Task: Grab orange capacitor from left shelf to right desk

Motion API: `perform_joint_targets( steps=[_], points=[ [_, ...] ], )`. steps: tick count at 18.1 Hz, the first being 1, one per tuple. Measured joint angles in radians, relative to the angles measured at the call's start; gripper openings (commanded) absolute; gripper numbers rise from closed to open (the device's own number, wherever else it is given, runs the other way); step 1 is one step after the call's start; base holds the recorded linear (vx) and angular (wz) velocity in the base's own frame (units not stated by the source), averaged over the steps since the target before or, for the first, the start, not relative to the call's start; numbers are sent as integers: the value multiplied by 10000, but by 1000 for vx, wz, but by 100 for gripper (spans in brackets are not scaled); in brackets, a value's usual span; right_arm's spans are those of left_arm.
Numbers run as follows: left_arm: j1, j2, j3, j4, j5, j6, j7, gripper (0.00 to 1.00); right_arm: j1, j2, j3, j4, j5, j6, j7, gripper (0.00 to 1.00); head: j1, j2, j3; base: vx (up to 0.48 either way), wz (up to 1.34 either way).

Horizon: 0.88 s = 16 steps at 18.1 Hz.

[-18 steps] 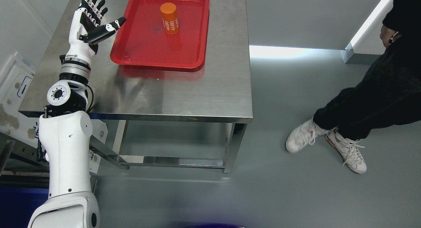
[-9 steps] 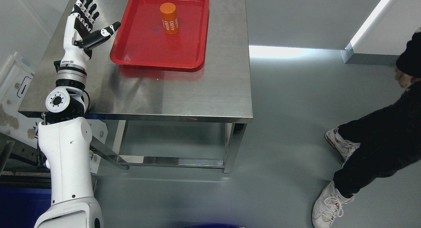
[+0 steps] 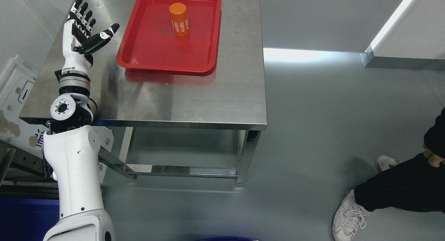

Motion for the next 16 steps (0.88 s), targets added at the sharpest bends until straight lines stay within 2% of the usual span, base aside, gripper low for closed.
perform_joint_targets(
  steps=[10, 16],
  points=[
    [671, -105, -21, -684, -19, 51, -172, 100, 0, 0, 0, 0, 0, -12, 0, 100, 0, 0, 0, 0, 0],
    [885, 94, -32, -985, -14, 55, -188, 100, 0, 0, 0, 0, 0, -13, 0, 100, 0, 0, 0, 0, 0]
  ],
)
